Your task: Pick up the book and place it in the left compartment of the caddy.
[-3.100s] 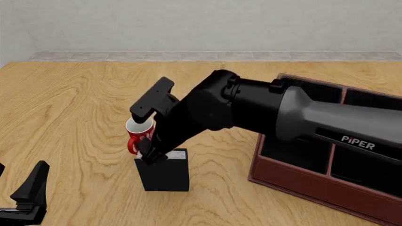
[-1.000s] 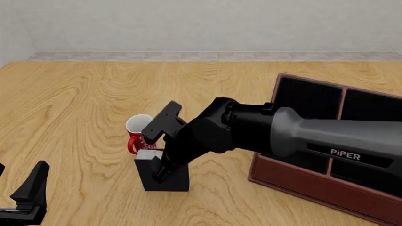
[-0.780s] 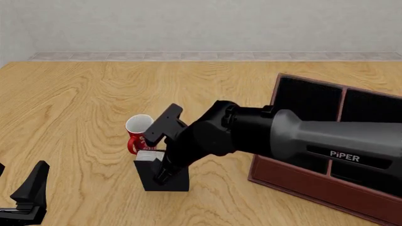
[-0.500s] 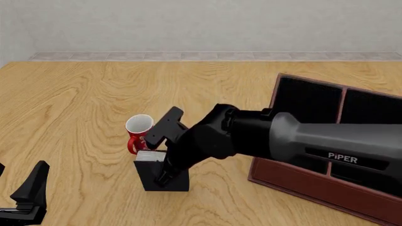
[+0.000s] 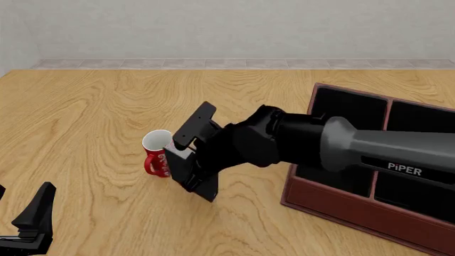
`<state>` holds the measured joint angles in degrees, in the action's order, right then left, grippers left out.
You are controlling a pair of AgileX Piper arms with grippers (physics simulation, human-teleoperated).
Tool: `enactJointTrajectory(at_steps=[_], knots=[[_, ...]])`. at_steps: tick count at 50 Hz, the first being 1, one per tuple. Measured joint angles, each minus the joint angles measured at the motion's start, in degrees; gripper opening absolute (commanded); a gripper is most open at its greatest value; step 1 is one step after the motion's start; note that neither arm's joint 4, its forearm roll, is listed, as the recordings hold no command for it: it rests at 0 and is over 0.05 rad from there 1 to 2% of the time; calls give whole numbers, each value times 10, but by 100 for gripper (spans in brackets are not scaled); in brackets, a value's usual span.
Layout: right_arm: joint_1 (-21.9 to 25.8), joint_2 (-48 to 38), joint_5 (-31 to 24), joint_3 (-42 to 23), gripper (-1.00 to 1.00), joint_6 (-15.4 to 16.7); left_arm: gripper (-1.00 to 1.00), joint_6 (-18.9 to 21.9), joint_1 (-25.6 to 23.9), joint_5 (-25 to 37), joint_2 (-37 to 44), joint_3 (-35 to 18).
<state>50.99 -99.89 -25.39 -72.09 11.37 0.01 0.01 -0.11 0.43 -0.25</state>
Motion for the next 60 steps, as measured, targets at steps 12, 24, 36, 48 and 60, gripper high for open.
enactJointTrajectory(at_steps=[12,24,36,48,60], knots=[[-2,29,0,-2,-100,9,100,0,0,0,0,0],[-19,46,-33,-37,-100,-31,100,0,0,0,0,0],[-35,61,-60,-63,-100,-68,100,0,0,0,0,0],[-65,72,-99,-92,-100,-108,100,0,0,0,0,0],[-106,113,-146,-110,-100,-135,100,0,0,0,0,0]])
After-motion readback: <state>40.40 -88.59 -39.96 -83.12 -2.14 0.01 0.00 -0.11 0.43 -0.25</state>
